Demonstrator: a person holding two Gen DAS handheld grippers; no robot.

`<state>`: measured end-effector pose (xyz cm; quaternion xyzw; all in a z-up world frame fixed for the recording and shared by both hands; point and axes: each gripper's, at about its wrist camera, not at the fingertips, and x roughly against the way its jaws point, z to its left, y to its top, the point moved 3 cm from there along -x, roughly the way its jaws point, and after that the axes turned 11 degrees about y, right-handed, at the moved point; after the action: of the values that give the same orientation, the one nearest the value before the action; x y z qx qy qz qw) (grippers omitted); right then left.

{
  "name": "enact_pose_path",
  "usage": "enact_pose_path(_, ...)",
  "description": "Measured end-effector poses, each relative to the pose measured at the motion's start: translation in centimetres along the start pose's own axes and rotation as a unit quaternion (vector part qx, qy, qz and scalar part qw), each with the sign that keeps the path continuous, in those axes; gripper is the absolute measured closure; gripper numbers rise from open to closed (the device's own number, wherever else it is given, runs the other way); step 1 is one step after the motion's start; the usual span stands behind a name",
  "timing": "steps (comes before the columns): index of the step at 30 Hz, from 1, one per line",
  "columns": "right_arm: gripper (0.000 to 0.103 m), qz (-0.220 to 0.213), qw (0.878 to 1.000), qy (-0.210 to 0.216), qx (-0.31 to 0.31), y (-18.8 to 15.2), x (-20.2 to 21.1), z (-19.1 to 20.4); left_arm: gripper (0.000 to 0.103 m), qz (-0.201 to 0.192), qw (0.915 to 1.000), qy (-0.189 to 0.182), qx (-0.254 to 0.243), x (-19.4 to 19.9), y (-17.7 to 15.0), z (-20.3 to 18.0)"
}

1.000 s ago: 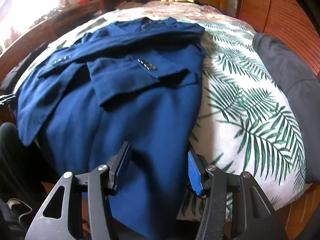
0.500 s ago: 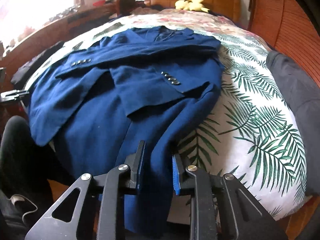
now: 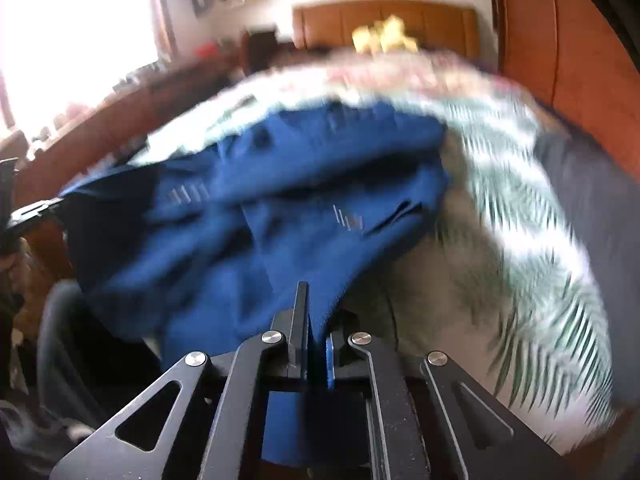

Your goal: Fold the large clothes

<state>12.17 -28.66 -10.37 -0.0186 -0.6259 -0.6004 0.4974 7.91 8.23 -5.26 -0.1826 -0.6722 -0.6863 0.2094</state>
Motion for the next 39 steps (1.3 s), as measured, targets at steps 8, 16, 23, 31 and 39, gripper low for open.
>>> enact_pose_path(8,0.101,-0.113,0.991,-0.001,0.068,10.0,6.5,4.8,0.099,-0.092,0.9957,-0.008,-0.009,4.2,10.4,-1.8)
enact_pose_path(16,0.101,-0.179,0.98,-0.008,0.086,14.3,13.0,6.3,0.099,-0.171,0.9852,-0.003,-0.013,10.8,16.5,-1.6)
enact_pose_path(23,0.101,-0.237,0.965,-0.002,0.11,14.7,21.1,8.4,0.099,-0.222,0.9748,-0.011,-0.015,16.5,18.5,-1.8)
enact_pose_path(31,0.1,-0.225,0.971,0.006,0.08,14.1,22.1,6.2,0.099,-0.156,0.9873,0.009,-0.026,8.9,17.0,-1.9)
enact_pose_path(39,0.1,-0.124,0.988,-0.074,0.058,13.4,10.5,-0.3,0.098,-0.062,0.9972,0.038,-0.02,-4.1,14.7,-1.9)
